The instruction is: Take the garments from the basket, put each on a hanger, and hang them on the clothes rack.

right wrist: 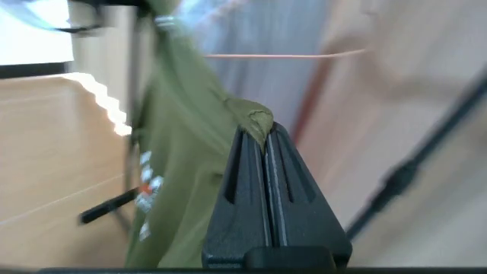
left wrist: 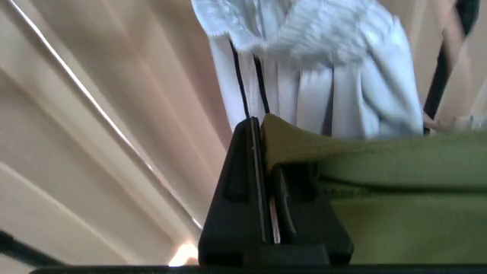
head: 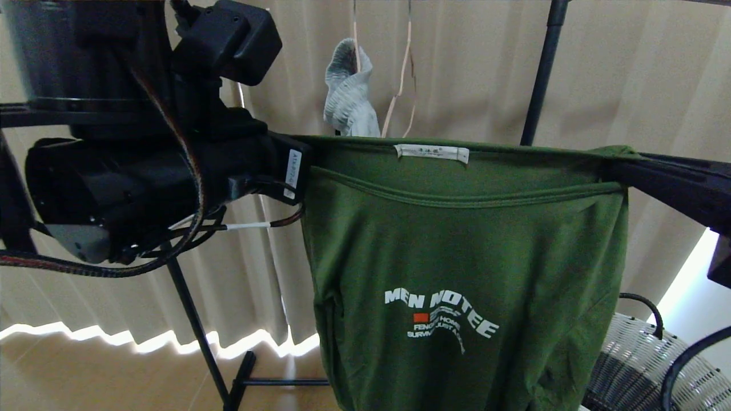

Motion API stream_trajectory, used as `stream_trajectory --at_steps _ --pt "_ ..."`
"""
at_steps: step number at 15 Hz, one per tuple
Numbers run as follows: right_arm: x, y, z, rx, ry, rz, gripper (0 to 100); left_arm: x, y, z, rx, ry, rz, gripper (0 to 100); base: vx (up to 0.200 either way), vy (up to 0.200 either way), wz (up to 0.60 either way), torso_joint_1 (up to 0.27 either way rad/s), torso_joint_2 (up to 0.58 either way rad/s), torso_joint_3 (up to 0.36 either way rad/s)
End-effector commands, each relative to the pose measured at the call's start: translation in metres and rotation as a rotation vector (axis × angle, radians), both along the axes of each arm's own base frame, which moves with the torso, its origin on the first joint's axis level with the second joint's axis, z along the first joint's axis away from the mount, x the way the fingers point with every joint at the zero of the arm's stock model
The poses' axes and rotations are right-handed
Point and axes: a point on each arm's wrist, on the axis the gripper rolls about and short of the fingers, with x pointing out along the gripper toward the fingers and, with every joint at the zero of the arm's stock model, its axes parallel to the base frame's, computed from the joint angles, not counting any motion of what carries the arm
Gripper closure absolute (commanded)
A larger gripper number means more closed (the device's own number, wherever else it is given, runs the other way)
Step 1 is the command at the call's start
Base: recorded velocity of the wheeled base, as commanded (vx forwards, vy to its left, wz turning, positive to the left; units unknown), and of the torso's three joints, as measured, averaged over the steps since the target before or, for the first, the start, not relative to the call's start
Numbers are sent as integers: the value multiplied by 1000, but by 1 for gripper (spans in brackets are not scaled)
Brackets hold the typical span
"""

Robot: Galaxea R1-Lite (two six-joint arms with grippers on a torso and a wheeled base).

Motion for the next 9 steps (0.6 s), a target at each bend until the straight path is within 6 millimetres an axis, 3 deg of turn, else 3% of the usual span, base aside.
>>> stream_trajectory --at_steps 1,7,9 --pt "32 9 -5 -2 6 -40 100 -24 21 12 -2 0 -16 100 0 0 0 0 0 0" --pt "72 29 -6 28 -44 -38 100 -71 56 15 13 68 -186 100 0 0 0 0 0 0" --pt "77 32 -4 29 -45 -38 100 -77 59 13 14 68 -201 100 0 0 0 0 0 0"
